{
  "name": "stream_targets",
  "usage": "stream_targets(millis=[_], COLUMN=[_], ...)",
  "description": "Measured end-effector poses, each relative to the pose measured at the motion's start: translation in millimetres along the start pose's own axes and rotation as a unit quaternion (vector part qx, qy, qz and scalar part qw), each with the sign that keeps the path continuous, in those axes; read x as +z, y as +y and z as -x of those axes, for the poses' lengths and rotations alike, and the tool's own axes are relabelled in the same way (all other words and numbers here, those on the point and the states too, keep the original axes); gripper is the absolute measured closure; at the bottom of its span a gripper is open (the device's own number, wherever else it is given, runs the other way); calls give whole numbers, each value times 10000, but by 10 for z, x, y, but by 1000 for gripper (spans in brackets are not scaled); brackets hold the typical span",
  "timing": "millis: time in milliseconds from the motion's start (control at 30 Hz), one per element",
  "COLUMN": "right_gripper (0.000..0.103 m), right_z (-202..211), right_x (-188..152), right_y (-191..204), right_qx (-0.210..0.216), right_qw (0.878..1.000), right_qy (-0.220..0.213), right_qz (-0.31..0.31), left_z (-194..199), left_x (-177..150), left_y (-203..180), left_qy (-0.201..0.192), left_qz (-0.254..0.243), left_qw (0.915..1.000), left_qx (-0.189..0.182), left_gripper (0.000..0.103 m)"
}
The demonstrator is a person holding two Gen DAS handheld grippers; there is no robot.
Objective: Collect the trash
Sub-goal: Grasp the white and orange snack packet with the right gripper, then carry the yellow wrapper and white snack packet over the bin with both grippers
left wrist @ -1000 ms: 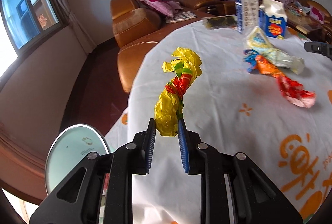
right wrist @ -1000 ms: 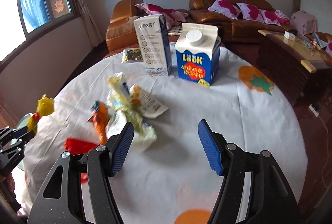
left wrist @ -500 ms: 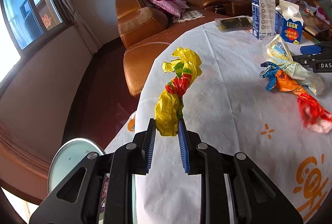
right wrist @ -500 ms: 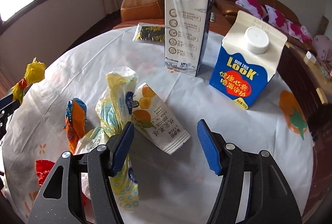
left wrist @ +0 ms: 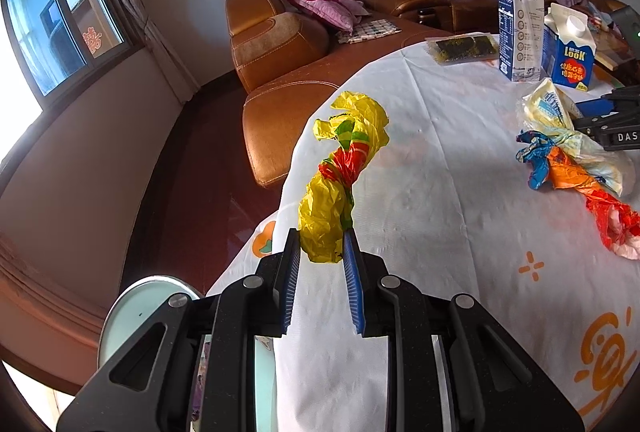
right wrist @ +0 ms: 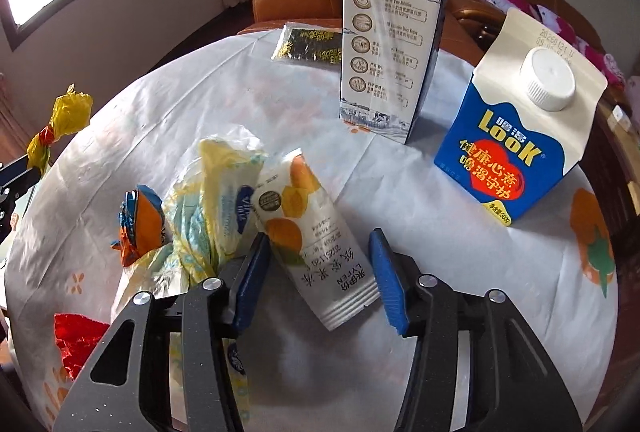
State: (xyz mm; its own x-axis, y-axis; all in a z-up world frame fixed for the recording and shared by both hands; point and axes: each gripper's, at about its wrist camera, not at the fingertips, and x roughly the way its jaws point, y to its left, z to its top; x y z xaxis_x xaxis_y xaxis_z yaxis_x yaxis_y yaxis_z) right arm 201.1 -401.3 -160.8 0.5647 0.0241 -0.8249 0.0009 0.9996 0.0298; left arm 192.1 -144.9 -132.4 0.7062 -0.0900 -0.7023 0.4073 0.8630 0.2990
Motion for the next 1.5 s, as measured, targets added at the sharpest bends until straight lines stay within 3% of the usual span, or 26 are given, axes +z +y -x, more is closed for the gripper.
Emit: stream_targets(millis=[67, 267, 667, 967, 1500], right_gripper=[62, 67, 68, 68, 68], right_z=[20, 151, 797, 1018, 895], right_x=[1, -81, -188, -177, -157], right_y=[-3, -55, -15, 686, 1876], right_qx=[-28, -249, -230, 118, 750], right_qw=[10000, 9995, 9959, 9929, 9856], right_qy=[-9, -182, -859, -1140, -1110], right_qz=[-7, -21, -150, 321, 1028], left_z=[8, 81, 547, 889, 1058], left_x=[-4, 9, -133, -512, -1059], left_y=[2, 17, 177, 508, 1060], left_qy=[-9, -68, -304, -269, 25], left_qz=[-11, -41, -219, -271, 80], left_qw=[10000, 10000, 9992, 9984, 9956], left_qx=[13, 37, 113, 421, 938], left_gripper=[81, 81, 81, 81, 81])
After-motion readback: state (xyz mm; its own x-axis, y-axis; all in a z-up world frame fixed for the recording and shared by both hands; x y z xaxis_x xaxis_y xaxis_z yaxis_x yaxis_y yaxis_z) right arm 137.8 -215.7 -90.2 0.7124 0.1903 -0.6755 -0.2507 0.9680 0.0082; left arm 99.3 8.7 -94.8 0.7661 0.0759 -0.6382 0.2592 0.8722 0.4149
